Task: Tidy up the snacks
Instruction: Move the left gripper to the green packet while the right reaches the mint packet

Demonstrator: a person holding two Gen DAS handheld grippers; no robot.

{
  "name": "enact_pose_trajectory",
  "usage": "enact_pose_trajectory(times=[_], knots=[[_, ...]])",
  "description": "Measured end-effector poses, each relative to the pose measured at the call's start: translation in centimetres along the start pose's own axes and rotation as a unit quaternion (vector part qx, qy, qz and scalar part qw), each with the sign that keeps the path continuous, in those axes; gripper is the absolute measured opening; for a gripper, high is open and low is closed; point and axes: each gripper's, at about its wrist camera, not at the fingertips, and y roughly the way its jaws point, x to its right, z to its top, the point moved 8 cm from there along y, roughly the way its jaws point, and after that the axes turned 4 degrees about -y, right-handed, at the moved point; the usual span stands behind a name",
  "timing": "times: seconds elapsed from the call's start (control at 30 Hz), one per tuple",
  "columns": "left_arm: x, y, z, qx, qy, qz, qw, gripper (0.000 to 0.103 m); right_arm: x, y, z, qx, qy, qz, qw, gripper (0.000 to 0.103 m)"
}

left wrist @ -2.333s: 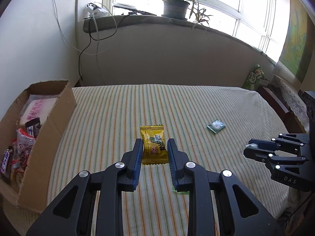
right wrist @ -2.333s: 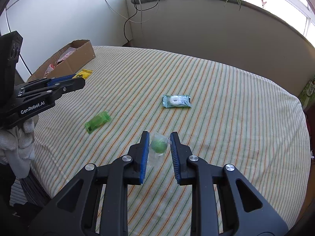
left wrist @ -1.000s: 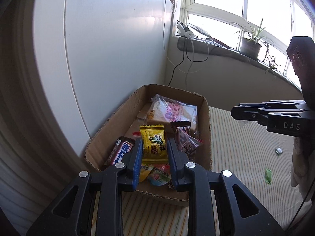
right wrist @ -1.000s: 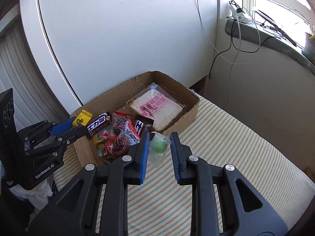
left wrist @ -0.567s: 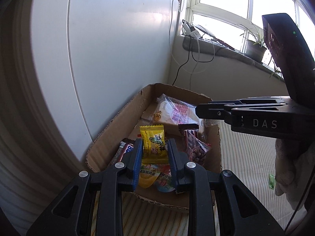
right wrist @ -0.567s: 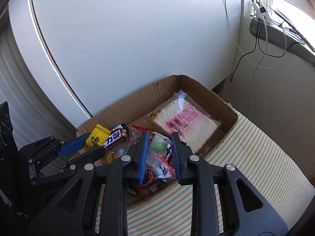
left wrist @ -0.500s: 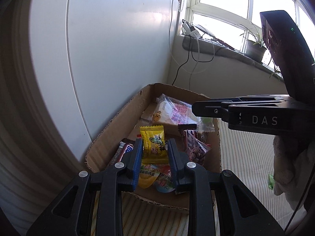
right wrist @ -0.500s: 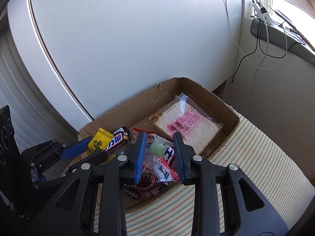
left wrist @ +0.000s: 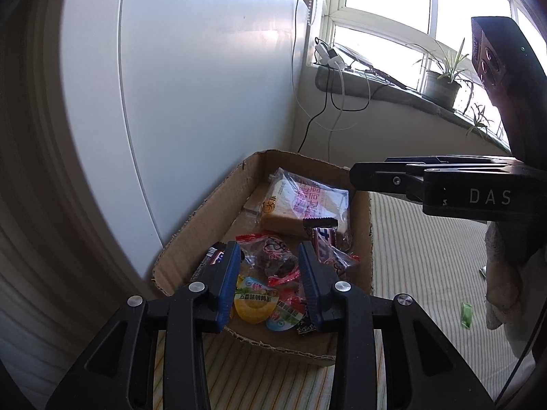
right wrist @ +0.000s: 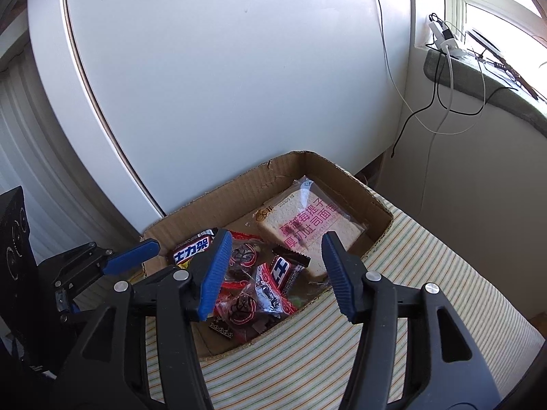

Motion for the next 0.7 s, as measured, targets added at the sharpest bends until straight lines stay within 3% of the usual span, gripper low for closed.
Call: enact_pose_trajectory(times=[0.3,0.43,0.57,0.63,0.7], knots=[[3.5,-1.4,0.1,0.007,0.024,-0.024,0.9994,0.034,2.3,-3.7,-1.6,0.013,0.011,-0.013,1.000,0.057],[5.5,-1.7,-0.2,0.003,0.033,-0.041,0.9986,0.034,3.8,-5.8,-3.0,0.020,0.011,-0.030,0.999,0.070],[7.8,-1.8,-0.9,-0.004,0.056,-0.068,0.9961,0.034,6.2,-7.9,-4.8,0.020,0.019,-0.054,0.998,0.072],[9.1,-1.8,-1.3,-0.011,0.067,-0.081,0.9944,0.034,7.6,-8.9,-5.6,0.021,0.027,-0.066,0.997,0.082],[10.2,-1.7,-1.7,-0.015,0.073,-0.089,0.9932,0.036,9.0,-9.9,-6.4,0.019,0.033,-0.079,0.996,0.082]])
